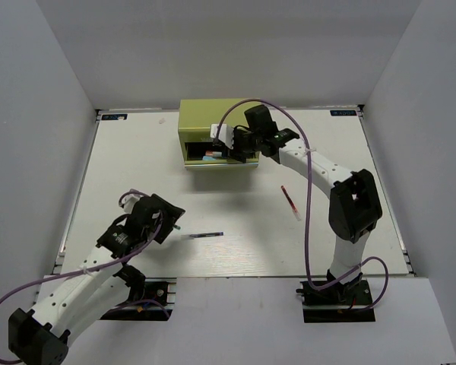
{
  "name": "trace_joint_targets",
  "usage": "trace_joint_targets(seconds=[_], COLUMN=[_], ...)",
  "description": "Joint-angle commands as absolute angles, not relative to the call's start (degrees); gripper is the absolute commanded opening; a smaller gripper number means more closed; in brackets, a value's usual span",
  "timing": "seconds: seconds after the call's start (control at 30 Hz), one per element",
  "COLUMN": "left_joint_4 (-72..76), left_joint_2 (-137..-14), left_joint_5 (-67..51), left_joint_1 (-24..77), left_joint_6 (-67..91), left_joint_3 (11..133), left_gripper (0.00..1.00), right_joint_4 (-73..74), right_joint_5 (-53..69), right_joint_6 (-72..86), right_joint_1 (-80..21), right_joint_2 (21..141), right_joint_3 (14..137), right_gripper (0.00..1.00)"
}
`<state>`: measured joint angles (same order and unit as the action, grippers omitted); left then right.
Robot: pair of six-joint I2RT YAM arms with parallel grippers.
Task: Sort the stationery into containers
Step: Place the stationery in the drawer, then close the drawer in the storage box.
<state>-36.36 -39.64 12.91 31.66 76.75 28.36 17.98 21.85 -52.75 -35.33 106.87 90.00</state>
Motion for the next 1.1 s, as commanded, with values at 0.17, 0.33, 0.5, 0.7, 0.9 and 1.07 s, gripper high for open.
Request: trace_joint_targets(seconds=[0.17, 0.33, 0.5, 0.7, 0.9, 1.07], left_joint_4=[-34.2, -31.0, -28.0, -22.8, -16.3, -9.5], left_joint_2=[-38.0, -39.8, -40.9, -42.5, -44.3, -46.9], left_joint_5=[13.3, 12.2, 12.2, 10.5, 9.8, 9.8], left_joint_1=[31.6, 31.6, 31.6, 31.6, 31.6, 31.6], left_joint_6=[77.6, 75.8, 74.0, 72.3, 69.2, 67.1], left_joint_3=[26.7, 26.7, 27.3, 27.3, 27.9, 27.9], left_gripper=[0.78, 0.7, 0.69, 0.75, 0.78, 0.78], right_joint_4=[20.6, 37.7, 48.8, 42.3, 34.3, 23.9], right_joint_5=[30.8, 43.0, 42.1, 35.2, 27.5, 16.4], right_joint_6=[-50.6, -60.2, -68.6, -63.0, -56.3, -50.0], right_joint_1=[-35.2, -35.5, -36.1, -36.1, -36.1, -35.9], right_joint_2=[103.3, 105.7, 110.8, 114.3, 116.2, 116.1], right_joint_3=[93.8, 98.2, 102.7, 101.4, 100.8, 99.9], right_gripper=[0.21, 0.0, 0.0, 0.0, 0.0, 0.0])
